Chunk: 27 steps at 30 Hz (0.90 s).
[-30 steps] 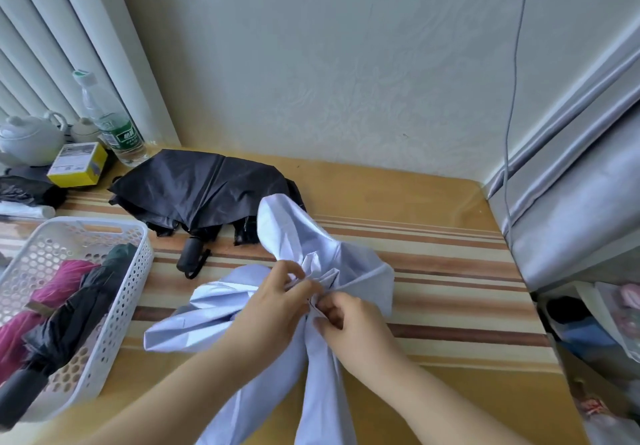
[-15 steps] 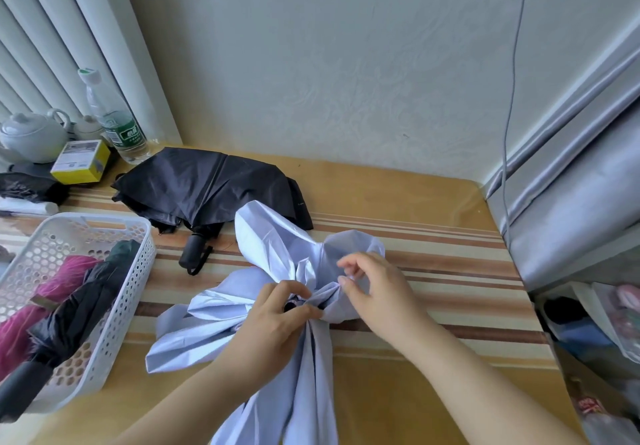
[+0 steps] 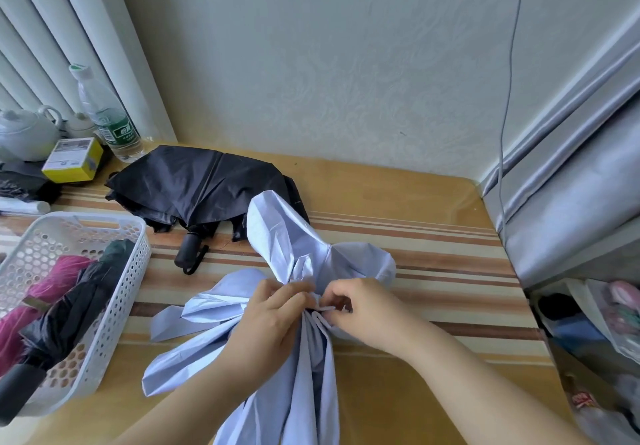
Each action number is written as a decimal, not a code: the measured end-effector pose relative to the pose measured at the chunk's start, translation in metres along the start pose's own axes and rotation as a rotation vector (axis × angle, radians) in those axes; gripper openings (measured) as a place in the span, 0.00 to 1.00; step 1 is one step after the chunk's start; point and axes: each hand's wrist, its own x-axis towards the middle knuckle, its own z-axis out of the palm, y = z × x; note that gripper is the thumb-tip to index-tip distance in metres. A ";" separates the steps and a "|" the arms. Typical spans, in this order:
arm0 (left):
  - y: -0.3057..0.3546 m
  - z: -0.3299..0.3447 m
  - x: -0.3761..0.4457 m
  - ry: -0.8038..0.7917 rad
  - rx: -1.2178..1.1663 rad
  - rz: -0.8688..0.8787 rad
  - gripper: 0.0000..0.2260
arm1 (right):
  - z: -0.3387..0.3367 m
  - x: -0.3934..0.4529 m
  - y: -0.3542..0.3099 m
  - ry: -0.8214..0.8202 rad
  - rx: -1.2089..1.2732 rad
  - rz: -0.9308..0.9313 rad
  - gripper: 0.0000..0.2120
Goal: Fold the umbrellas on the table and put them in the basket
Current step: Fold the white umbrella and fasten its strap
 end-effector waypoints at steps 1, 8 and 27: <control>0.000 0.001 0.001 0.002 -0.005 -0.005 0.18 | -0.002 -0.001 -0.001 -0.043 0.000 -0.007 0.03; -0.002 -0.003 0.003 -0.008 -0.063 -0.066 0.12 | -0.041 0.012 0.000 0.076 0.090 0.033 0.02; -0.007 -0.006 0.009 -0.030 -0.103 -0.042 0.16 | 0.016 0.025 0.014 0.545 -0.584 -0.382 0.17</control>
